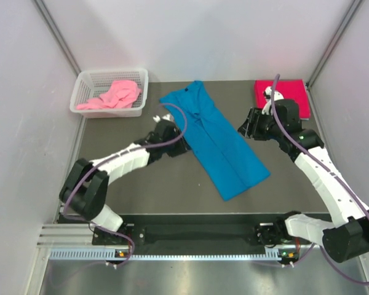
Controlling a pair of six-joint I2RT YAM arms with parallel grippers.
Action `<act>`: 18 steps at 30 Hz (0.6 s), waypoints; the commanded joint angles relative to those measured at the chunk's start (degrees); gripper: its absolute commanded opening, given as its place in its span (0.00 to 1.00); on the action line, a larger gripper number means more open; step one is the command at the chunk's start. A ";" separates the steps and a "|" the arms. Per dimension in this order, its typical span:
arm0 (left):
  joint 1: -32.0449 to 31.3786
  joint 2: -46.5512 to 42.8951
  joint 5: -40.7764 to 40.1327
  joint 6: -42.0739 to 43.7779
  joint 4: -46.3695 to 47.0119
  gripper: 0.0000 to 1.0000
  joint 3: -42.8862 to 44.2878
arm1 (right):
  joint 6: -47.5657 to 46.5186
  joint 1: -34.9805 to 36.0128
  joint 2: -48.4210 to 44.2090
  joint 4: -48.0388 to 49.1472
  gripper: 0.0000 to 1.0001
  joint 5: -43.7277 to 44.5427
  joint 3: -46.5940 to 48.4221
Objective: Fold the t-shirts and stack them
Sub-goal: Fold the tshirt
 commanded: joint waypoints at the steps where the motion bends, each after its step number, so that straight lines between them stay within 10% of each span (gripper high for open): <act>1: -9.31 -7.93 -3.29 -8.95 6.25 0.38 -6.81 | -0.40 -0.69 -3.00 -2.64 0.52 -0.48 0.73; 18: -41.94 2.25 -23.17 -28.82 14.17 0.39 -11.31 | 3.20 -1.13 -13.98 -6.33 0.56 1.90 -4.28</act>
